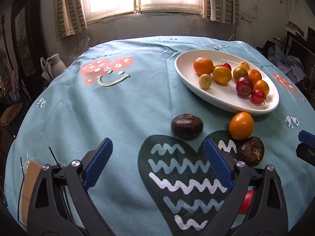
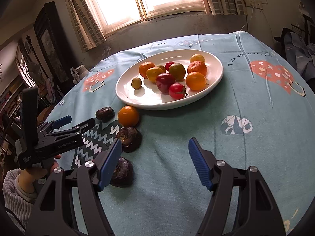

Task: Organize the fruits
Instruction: 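Grasp a dark dried fruit with the left tool while the right tool grasps another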

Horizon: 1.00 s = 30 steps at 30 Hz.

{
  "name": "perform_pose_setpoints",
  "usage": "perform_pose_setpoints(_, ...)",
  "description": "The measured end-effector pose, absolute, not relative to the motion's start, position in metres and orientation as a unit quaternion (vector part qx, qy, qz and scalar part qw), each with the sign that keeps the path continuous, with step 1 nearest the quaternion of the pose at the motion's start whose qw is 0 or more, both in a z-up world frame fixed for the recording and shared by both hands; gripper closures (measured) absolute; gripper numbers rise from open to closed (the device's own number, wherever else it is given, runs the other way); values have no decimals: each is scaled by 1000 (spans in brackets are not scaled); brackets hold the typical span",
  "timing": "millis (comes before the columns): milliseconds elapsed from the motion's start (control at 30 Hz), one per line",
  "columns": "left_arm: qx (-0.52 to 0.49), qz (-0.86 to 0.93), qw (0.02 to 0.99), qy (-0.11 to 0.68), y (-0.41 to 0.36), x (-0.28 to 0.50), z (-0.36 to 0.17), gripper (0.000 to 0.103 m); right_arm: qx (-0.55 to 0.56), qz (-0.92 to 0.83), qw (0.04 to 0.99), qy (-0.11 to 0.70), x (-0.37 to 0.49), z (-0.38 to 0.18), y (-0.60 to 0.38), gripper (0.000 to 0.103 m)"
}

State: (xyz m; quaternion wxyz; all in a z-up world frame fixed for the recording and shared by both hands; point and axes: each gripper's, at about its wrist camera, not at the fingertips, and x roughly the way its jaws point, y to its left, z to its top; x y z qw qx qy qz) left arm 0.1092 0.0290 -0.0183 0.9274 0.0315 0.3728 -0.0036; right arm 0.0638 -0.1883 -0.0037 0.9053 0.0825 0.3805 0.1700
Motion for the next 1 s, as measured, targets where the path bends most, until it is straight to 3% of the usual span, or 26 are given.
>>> perform_pose_setpoints(267,65,-32,916,394,3,133,-27,11,62,180,903,385,62,-5,-179,32)
perform_pose_setpoints(333,62,-42,911,406,3,140,-30,17,61,180,902,387,62,-6,-179,32)
perform_pose_setpoints(467,41,-71,898,432,5,151,-38,44,59,183,901,389,62,-6,-177,32)
perform_pose_setpoints(600,23,-77,899,430,11,151,-39,59,49,197,896,394,60,-8,-171,32)
perform_pose_setpoints(1000,21,-53,908,415,25,140,-33,59,-47,237,874,422,48,-27,-129,35)
